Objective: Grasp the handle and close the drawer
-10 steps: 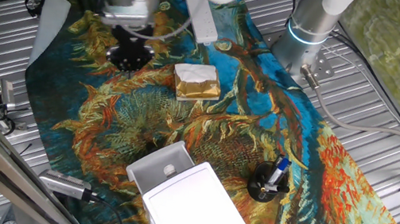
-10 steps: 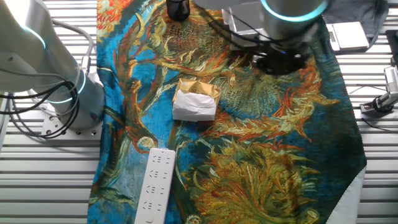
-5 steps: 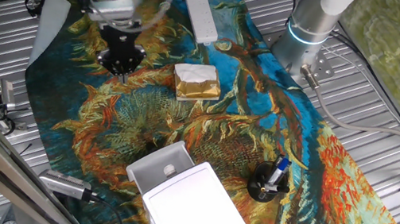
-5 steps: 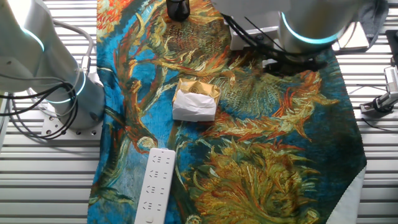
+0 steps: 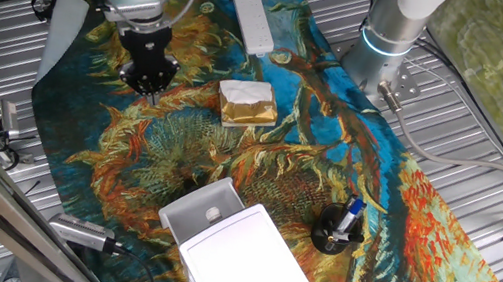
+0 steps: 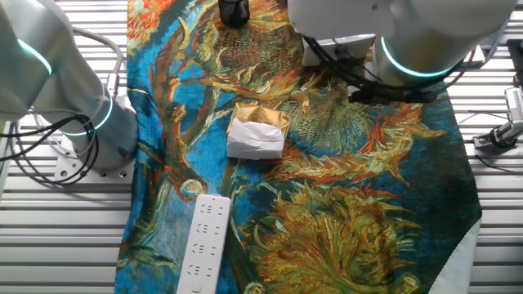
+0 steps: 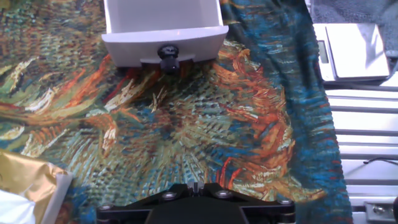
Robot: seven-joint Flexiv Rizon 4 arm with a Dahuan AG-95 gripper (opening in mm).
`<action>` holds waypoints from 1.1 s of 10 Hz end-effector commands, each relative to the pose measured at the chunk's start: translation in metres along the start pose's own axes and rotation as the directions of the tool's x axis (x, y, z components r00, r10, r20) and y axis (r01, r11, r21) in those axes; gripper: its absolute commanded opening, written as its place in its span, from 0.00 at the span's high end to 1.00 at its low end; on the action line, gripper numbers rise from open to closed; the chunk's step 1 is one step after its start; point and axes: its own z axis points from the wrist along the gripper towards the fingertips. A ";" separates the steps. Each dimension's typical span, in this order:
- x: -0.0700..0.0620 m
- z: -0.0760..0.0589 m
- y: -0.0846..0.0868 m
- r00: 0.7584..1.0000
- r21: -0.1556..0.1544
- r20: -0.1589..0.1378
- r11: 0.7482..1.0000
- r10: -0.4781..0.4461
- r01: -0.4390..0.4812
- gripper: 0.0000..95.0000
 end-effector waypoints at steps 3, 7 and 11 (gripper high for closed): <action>-0.001 0.001 -0.001 1.000 -0.008 0.009 1.000 -0.007 0.007 1.00; -0.001 0.002 -0.001 0.991 -0.004 0.127 0.999 -0.031 0.032 1.00; -0.006 0.005 -0.001 0.975 0.009 0.222 1.000 -0.029 0.028 1.00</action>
